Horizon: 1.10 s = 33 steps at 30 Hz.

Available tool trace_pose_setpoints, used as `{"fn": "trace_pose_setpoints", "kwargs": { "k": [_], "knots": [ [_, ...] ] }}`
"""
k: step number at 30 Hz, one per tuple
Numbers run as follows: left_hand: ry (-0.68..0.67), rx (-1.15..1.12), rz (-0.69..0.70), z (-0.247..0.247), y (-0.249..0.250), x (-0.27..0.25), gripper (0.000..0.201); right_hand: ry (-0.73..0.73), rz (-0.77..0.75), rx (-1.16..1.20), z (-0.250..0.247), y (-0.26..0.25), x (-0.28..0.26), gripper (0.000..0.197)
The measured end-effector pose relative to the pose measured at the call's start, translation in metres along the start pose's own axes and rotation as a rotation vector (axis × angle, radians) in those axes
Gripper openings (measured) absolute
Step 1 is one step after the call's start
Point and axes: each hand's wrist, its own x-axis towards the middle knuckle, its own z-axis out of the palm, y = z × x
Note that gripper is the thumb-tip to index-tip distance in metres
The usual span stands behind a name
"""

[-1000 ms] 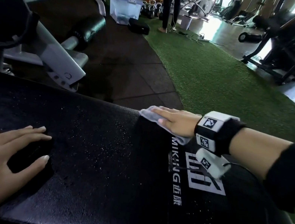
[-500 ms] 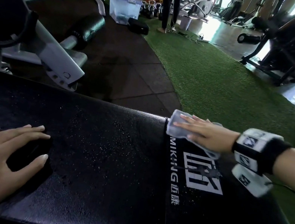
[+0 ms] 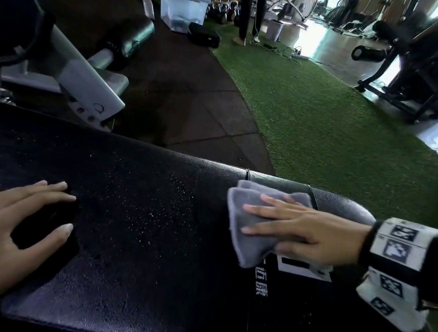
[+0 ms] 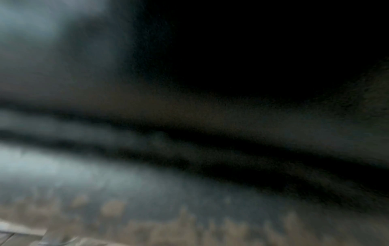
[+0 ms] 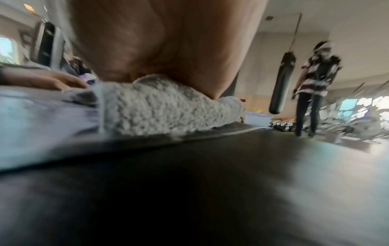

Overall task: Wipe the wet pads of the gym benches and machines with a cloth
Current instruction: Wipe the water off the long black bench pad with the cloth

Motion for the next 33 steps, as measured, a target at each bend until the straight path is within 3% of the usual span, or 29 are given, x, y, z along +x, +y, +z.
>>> {"fn": "trace_pose_setpoints", "kwargs": {
  "k": [3,5,7,9,12,17,23,26,27,30,33],
  "knots": [
    [0.006,0.029,0.005,-0.002,0.004,-0.001,0.047,0.083,0.244,0.042,-0.010,0.027,-0.006,0.062],
    [0.013,0.044,-0.002,-0.004,0.009,-0.002,0.048,0.042,0.474,0.100,-0.021,0.037,0.004,0.074],
    [0.025,0.056,-0.011,-0.005,0.015,-0.003,0.049,-0.024,0.597,0.158,-0.029,0.044,0.022,0.078],
    [0.035,0.058,-0.014,-0.007,0.021,-0.003,0.049,-0.023,0.589,0.276,-0.038,0.045,0.046,0.075],
    [0.033,0.071,-0.024,-0.011,0.029,-0.004,0.048,-0.055,0.543,0.368,-0.045,0.037,0.089,0.051],
    [0.003,0.111,-0.024,-0.018,0.035,-0.005,0.045,-0.138,0.469,0.205,-0.054,0.015,0.150,0.052],
    [-0.021,0.115,-0.032,-0.021,0.040,-0.006,0.044,-0.057,0.487,0.243,-0.048,0.038,0.114,0.051],
    [0.001,0.117,-0.045,-0.021,0.041,-0.006,0.045,-0.063,0.588,0.211,-0.048,0.053,0.097,0.076],
    [0.007,0.117,-0.045,-0.020,0.041,-0.005,0.045,-0.078,0.606,0.194,-0.047,0.053,0.098,0.075],
    [0.013,0.113,-0.041,-0.021,0.040,-0.005,0.045,-0.090,0.596,0.113,-0.051,0.036,0.119,0.045],
    [0.000,0.117,-0.044,-0.021,0.039,-0.005,0.045,-0.066,0.490,0.057,-0.052,0.018,0.141,0.052]
  ]
}}
